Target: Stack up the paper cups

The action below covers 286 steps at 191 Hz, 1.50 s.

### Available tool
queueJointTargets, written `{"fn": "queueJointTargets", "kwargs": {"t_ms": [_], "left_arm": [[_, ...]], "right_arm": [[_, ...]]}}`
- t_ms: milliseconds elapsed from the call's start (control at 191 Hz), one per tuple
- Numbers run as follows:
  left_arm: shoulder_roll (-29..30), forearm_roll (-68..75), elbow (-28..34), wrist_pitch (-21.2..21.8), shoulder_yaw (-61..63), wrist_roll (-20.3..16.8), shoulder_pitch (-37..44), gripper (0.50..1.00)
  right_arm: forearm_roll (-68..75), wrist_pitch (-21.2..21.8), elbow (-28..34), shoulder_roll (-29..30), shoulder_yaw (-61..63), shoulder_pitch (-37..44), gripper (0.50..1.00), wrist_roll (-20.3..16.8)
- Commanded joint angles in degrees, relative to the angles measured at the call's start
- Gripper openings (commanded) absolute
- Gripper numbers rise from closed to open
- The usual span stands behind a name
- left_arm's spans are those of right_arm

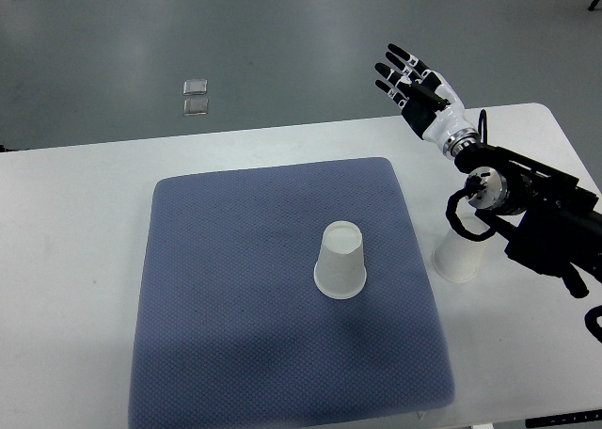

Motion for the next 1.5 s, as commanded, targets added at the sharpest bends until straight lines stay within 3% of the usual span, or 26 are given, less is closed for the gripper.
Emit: {"fn": "queueJointTargets", "kwargs": {"t_ms": [0, 897, 1113, 1328, 1496], "left_arm": [[0.0, 0.04, 0.01, 0.0, 0.0, 0.0, 0.02, 1.0], [0.0, -0.04, 0.01, 0.0, 0.09, 0.0, 0.02, 1.0], [0.0, -0.04, 0.01, 0.0, 0.09, 0.0, 0.02, 1.0], [0.0, 0.04, 0.01, 0.0, 0.09, 0.0, 0.02, 1.0], [0.0, -0.04, 0.01, 0.0, 0.09, 0.0, 0.02, 1.0]], "right_arm": [[-0.08, -0.04, 0.01, 0.13, -0.01, -0.08, 0.919, 0.0], [-1.66, -0.04, 1.24, -2.07, -0.36, 1.59, 0.919, -0.35], [-12.91, -0.48, 7.48, -10.68, -1.41, 4.05, 0.917, -0.62], [-32.07, 0.31, 19.17, -22.99, -5.19, 6.77, 0.917, -1.76], [-43.75, 1.98, 28.92, -33.0, -14.94, 11.69, 0.917, -1.76]]}}
